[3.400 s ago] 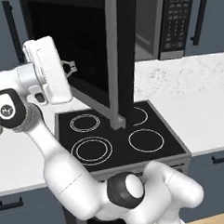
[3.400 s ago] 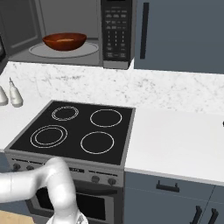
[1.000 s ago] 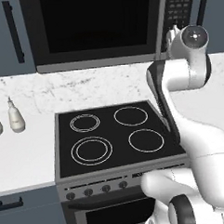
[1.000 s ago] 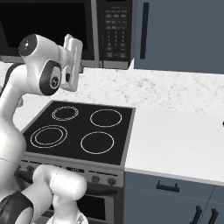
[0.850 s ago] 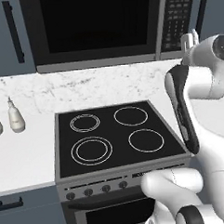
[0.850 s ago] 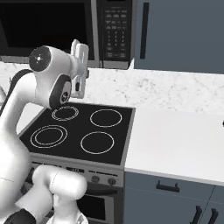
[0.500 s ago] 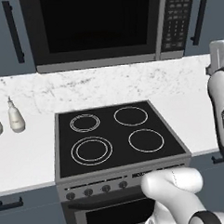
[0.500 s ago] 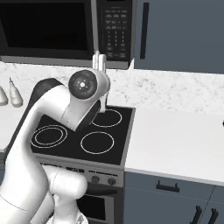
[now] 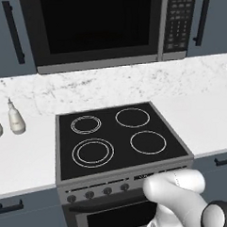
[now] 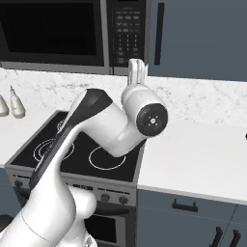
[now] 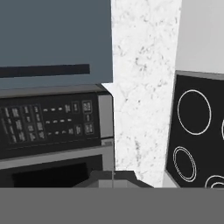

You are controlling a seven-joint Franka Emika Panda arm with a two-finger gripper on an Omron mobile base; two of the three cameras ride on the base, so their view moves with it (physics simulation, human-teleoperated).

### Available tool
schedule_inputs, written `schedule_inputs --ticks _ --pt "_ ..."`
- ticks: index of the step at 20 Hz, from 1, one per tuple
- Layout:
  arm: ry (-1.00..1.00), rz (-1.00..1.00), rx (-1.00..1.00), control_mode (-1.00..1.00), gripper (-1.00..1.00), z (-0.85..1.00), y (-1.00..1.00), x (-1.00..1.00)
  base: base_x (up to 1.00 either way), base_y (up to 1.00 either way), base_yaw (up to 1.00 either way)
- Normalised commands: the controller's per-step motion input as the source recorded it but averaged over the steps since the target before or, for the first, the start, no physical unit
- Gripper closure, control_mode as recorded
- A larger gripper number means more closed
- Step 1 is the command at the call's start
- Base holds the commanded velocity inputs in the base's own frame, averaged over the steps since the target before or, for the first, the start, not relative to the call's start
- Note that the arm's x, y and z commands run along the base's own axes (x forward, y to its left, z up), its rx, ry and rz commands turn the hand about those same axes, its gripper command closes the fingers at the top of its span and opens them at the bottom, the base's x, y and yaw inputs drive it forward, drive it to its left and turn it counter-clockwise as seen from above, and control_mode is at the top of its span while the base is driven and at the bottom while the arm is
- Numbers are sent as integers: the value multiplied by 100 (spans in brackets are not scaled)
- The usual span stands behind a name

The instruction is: Open the microwave, place the bowl with waffle inside the microwave, then close the microwave door and turn it on.

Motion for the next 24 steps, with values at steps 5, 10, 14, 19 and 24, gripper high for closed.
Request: schedule_inputs --ticks 5,10,14,19,24 --pt "-21 3 4 -100 100 15 17 -4 0 0 0" --pt "-4 0 0 -100 100 5 34 2 0 0 0" --pt "0 0 -4 -100 100 10 29 3 0 0 0" --pt "2 0 -8 -100 100 15 37 25 0 0 0" --pt "5 0 -7 -100 100 2 25 58 0 0 0"
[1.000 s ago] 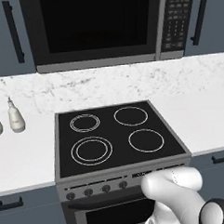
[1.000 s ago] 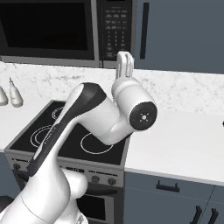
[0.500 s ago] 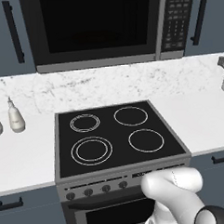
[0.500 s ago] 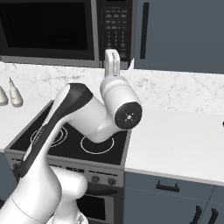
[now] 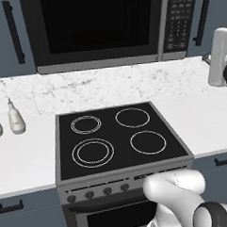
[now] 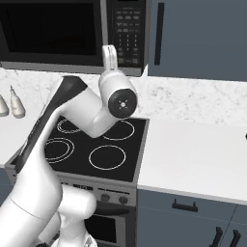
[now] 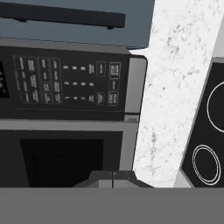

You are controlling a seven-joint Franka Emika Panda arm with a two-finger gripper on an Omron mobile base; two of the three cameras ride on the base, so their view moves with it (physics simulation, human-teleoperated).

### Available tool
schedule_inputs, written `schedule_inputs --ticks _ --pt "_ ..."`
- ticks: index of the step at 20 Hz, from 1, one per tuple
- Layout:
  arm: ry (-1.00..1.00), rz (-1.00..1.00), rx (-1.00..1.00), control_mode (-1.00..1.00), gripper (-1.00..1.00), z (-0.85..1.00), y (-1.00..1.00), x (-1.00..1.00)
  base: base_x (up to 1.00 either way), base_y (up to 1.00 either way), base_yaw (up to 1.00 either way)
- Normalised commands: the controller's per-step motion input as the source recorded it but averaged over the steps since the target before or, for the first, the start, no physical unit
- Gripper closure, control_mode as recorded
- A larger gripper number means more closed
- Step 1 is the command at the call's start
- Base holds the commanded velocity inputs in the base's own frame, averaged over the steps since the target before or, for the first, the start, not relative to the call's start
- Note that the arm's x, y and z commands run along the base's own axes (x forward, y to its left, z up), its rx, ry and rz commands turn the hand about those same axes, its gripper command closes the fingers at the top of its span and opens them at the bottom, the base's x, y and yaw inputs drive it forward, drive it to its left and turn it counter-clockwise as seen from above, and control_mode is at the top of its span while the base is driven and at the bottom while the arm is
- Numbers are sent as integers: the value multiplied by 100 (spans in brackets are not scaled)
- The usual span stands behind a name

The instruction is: Open the microwave, place the bowl with waffle inside the microwave, then close the microwave door and turn it on.

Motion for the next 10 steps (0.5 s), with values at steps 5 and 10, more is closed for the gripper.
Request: schedule_inputs --ticks 5,10 --pt "5 0 -2 -100 100 -6 0 87 0 0 0" --pt "0 0 0 -100 100 -8 -3 66 0 0 0"
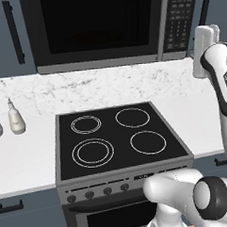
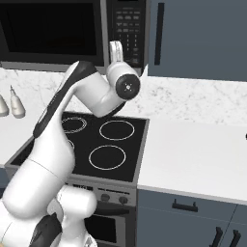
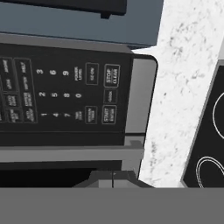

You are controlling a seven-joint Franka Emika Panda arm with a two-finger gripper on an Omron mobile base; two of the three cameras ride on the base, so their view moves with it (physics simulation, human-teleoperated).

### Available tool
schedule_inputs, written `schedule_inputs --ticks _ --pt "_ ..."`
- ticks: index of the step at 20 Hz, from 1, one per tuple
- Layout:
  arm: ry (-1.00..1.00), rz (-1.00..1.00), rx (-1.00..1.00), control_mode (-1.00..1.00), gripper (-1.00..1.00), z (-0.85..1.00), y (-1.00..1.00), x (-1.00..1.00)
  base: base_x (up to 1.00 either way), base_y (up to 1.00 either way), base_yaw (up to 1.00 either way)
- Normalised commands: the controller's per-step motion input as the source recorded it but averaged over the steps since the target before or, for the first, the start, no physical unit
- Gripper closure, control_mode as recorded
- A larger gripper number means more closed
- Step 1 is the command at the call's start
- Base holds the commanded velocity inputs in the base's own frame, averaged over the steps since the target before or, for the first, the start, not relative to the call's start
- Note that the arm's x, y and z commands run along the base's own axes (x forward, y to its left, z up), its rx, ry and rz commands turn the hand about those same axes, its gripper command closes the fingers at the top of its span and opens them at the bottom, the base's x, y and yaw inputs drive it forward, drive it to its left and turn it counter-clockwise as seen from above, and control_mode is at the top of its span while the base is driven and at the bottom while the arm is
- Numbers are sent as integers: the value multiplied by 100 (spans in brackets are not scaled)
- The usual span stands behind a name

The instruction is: Open the microwave, place the bowl with waffle inside the microwave, then close the microwave door and turn it on.

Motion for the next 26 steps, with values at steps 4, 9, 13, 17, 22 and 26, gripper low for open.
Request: schedule_inputs --ticks 4,9,13,17,22,26 --pt "0 0 0 -100 100 -4 -1 61 0 0 0" --pt "0 0 0 -100 100 -6 -3 59 0 0 0" --pt "0 0 1 -100 100 -16 -6 63 0 0 0" --pt "0 0 5 -100 100 -10 -2 57 0 0 0" --pt "0 0 0 -100 100 -6 0 71 0 0 0" --pt "6 0 -2 -100 100 -5 19 95 0 0 0"
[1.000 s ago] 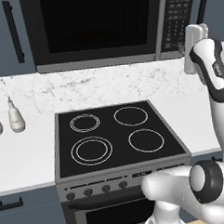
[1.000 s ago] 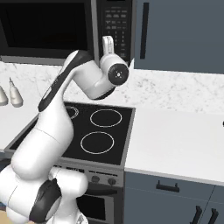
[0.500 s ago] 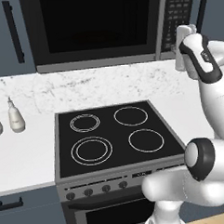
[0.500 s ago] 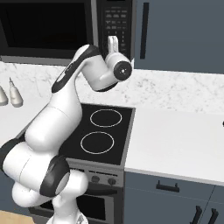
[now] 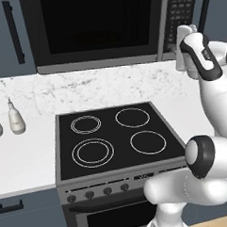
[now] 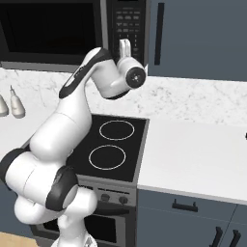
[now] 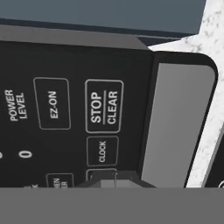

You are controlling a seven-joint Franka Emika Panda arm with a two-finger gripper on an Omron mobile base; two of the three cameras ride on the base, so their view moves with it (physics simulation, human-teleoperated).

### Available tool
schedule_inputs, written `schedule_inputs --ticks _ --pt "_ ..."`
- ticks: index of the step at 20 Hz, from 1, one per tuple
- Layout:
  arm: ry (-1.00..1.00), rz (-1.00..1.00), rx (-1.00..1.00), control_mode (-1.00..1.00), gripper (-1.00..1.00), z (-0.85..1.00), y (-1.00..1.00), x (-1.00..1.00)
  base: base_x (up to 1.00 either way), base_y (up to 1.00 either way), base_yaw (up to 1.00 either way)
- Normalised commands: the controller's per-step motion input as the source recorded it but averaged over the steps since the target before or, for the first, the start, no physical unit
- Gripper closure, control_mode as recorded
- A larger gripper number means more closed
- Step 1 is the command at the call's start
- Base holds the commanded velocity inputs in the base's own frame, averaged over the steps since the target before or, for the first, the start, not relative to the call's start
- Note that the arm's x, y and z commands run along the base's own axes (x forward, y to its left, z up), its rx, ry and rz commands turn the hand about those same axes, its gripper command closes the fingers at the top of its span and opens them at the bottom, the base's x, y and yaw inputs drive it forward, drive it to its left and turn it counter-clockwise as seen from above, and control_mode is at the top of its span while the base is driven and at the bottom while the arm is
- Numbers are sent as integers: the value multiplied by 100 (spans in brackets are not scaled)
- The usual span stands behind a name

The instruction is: Open the microwave, place the bowl with waffle inside the microwave, then close the microwave door and turn it on.

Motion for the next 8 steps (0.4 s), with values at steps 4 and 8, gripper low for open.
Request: schedule_inputs --ticks 4,8 --pt "14 0 -12 -100 100 -14 54 100 0 0 0" --pt "20 0 -20 -100 100 -12 72 100 0 0 0"
